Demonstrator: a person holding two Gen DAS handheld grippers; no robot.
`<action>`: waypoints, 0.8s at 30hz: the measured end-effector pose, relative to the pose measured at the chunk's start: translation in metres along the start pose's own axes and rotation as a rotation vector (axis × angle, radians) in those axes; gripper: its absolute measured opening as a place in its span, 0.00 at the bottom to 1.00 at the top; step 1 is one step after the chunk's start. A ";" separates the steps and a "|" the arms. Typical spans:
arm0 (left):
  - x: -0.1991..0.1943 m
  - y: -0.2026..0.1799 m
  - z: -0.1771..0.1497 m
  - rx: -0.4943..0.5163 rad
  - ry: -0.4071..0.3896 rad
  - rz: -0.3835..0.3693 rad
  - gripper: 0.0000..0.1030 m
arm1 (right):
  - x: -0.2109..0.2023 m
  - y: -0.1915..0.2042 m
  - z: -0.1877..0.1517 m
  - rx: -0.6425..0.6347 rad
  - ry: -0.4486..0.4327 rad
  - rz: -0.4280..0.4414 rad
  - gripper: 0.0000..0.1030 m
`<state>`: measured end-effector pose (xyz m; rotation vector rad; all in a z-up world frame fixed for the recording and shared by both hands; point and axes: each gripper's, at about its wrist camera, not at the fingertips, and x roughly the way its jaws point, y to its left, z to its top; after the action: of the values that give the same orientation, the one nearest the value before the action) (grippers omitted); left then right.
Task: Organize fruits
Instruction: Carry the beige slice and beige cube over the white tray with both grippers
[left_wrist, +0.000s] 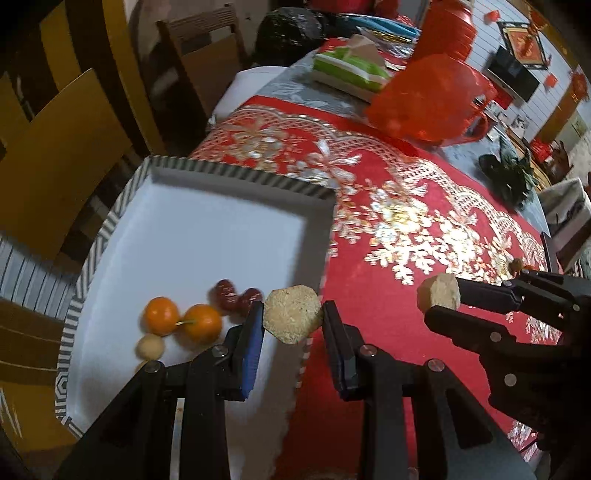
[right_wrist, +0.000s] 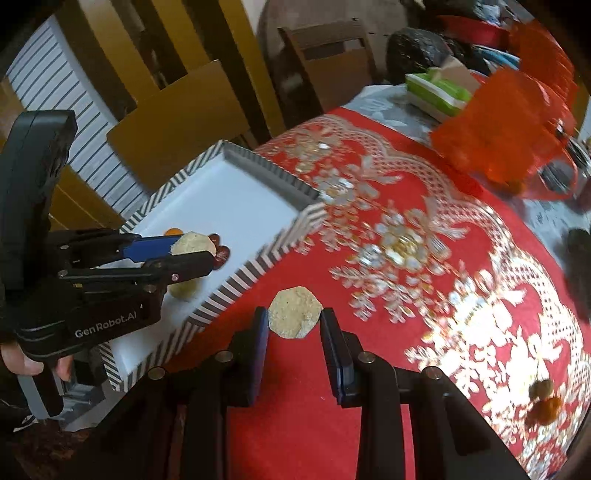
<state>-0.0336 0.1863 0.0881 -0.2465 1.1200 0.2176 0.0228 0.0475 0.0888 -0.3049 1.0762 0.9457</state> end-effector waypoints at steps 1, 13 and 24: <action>0.000 0.003 -0.001 -0.005 0.001 0.003 0.30 | 0.001 0.002 0.002 -0.006 0.001 0.003 0.30; 0.003 0.063 -0.018 -0.108 0.033 0.048 0.30 | 0.042 0.043 0.045 -0.107 0.024 0.055 0.30; 0.017 0.081 -0.030 -0.130 0.082 0.023 0.30 | 0.108 0.051 0.077 -0.125 0.107 0.052 0.30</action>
<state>-0.0768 0.2553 0.0536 -0.3607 1.1923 0.3038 0.0454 0.1809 0.0445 -0.4363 1.1296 1.0552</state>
